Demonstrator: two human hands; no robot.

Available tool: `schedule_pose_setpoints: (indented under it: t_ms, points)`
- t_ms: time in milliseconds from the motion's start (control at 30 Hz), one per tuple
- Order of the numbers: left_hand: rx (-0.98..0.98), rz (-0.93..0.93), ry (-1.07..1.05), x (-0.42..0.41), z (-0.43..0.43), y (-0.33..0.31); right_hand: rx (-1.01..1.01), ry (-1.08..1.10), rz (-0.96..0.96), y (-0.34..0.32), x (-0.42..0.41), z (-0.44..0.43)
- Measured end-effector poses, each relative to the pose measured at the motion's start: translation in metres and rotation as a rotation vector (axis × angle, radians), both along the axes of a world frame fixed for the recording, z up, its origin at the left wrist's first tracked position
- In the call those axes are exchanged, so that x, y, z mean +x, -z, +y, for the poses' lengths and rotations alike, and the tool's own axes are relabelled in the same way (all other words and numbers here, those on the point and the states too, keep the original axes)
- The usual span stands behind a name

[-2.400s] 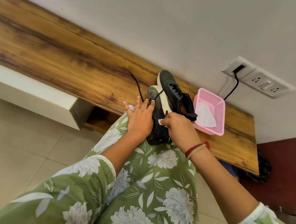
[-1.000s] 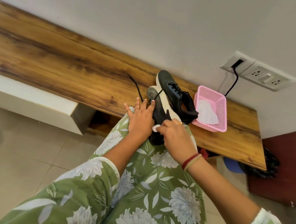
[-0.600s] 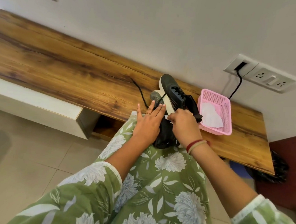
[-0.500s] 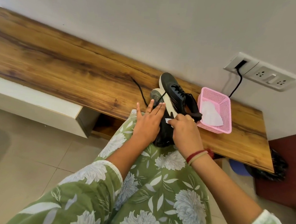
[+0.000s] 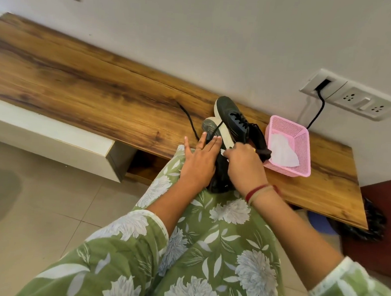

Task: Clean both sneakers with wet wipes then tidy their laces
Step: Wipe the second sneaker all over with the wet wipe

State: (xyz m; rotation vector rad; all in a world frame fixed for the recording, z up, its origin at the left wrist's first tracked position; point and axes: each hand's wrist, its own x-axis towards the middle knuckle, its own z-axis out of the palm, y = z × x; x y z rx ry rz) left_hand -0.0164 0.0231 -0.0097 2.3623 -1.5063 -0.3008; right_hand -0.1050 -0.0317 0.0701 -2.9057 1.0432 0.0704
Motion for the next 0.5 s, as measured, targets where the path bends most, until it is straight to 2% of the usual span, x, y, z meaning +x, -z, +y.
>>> schedule_pose_setpoints:
  t_ms: [100, 200, 300, 400, 500]
  points:
    - [0.005, 0.008, 0.004, 0.001, -0.002, 0.000, -0.115, -0.028, -0.102, 0.011, -0.027, 0.025]
    - [-0.024, 0.054, -0.024, 0.001, -0.005, -0.001, -0.021, -0.141, -0.226, 0.025, -0.053, 0.039]
    - [-0.079, 0.160, -0.097, 0.005, -0.006, 0.001, 0.009, -0.263, -0.295, 0.006, -0.060, 0.034]
    - [-0.105, 0.202, -0.104, 0.006, -0.008, 0.004, 0.021, -0.034, -0.440, -0.020, -0.043, 0.007]
    - [-0.097, 0.184, -0.113, 0.004, -0.010, 0.007, -0.031, 0.034, -0.356, -0.012, -0.024, -0.001]
